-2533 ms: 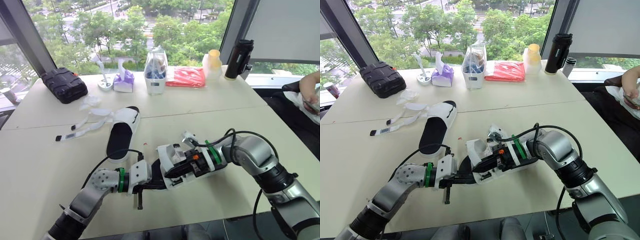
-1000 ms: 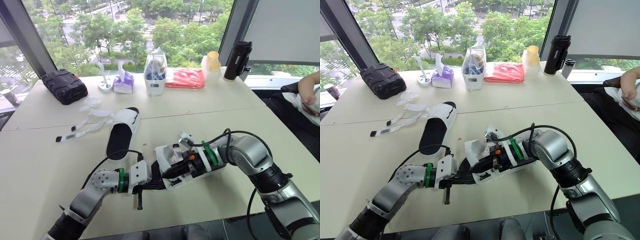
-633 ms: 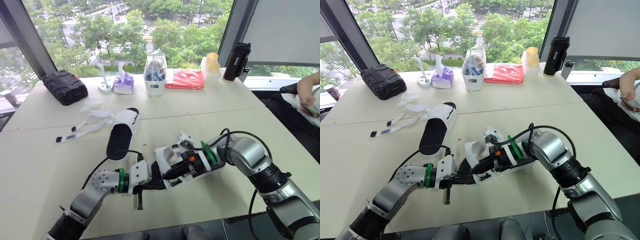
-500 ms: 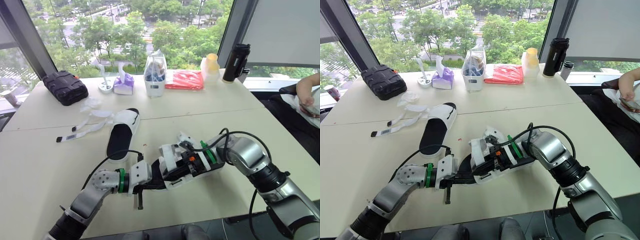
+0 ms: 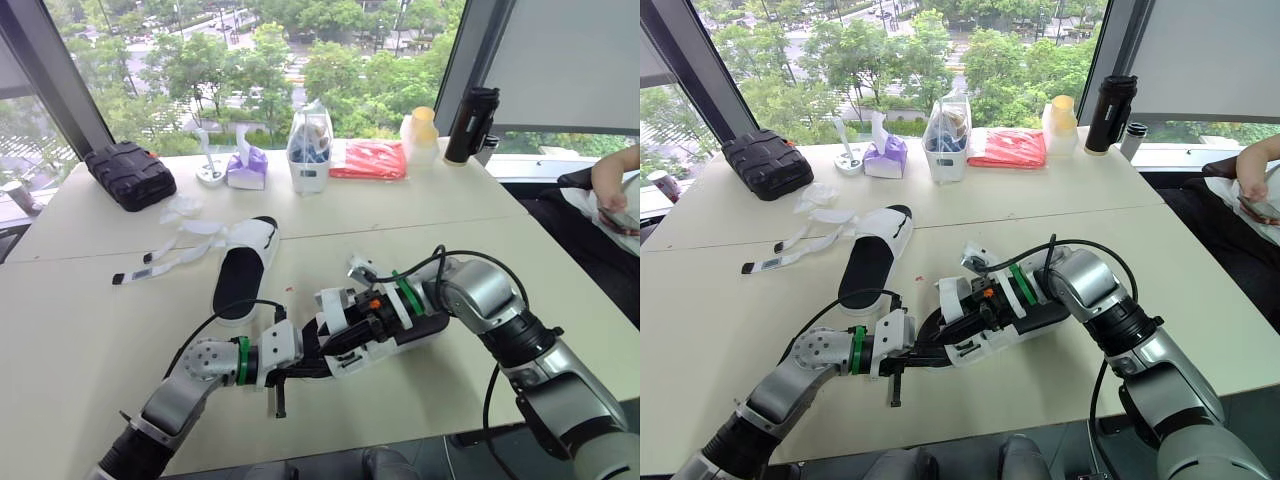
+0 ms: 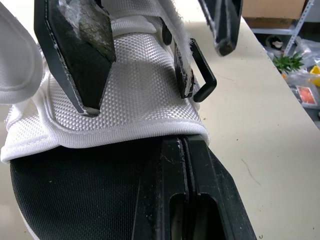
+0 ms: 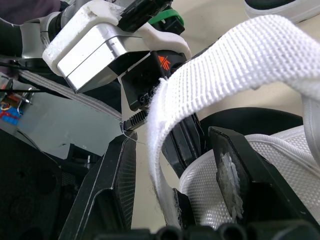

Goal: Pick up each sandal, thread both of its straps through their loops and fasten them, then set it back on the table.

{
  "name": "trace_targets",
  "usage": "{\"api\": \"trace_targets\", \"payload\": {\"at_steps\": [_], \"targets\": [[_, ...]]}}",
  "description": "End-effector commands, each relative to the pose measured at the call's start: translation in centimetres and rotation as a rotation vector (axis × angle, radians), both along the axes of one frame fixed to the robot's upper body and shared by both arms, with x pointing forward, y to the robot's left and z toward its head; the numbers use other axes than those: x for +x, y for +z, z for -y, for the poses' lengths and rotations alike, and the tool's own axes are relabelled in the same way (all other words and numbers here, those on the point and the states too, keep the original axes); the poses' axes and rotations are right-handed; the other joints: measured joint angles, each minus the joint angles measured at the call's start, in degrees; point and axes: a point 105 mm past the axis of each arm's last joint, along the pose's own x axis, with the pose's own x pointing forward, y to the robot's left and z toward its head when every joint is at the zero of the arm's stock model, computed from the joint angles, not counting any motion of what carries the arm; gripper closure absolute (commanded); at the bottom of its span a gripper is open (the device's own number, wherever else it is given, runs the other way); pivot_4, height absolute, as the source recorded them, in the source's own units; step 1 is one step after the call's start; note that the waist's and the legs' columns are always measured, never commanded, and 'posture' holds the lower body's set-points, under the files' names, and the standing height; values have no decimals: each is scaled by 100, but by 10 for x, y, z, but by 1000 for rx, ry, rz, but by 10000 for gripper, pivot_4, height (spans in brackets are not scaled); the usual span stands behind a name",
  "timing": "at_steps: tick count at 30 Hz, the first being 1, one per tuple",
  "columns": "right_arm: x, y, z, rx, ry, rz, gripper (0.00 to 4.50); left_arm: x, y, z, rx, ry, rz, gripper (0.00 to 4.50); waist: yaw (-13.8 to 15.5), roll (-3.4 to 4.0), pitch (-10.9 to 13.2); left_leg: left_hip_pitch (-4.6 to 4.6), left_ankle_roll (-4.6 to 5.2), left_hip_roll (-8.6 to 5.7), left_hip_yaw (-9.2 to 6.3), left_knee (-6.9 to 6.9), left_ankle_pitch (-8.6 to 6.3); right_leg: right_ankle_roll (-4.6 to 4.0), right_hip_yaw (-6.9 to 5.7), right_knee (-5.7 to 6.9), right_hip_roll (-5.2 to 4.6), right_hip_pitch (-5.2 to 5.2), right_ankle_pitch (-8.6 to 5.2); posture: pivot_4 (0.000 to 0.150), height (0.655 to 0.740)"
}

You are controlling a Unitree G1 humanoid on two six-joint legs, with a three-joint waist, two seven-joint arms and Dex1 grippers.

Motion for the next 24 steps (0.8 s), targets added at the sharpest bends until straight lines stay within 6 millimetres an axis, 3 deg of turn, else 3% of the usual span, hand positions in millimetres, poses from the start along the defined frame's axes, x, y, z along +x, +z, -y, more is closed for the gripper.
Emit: {"api": "trace_targets", "payload": {"at_steps": [1,4,5,7,10,24], "targets": [[7,15,1,30,-17,36,20666,-8,-30,-4,95,5,-89,45000,1,1,0,-1,0,0,0,0,0,0,0,0,0,0,0,1500,7400],[8,17,2,34,-20,39,20666,-8,-30,-4,95,4,-88,45000,2,1,1,-3,0,0,0,0,0,0,0,0,0,-1,0,1500,7400],[8,18,2,37,-22,39,22944,-8,-30,-4,95,4,-88,45000,3,1,1,-3,0,0,0,0,0,0,0,0,0,-2,0,1500,7400],[9,22,4,42,-24,47,29443,-8,-29,-4,95,3,-87,45000,6,3,2,-6,0,0,0,0,0,0,0,0,0,-4,0,1500,7400],[12,30,6,57,-29,56,44016,-7,-29,-4,94,3,-87,45000,17,6,4,-12,0,-1,-1,0,0,0,0,0,0,-10,0,1500,7400],[-9,32,4,59,10,-11,44652,-7,-28,-3,88,4,-87,45000,20,12,8,-21,0,-3,-2,0,0,0,-1,-8,-2,-13,0,1500,7400]]}}
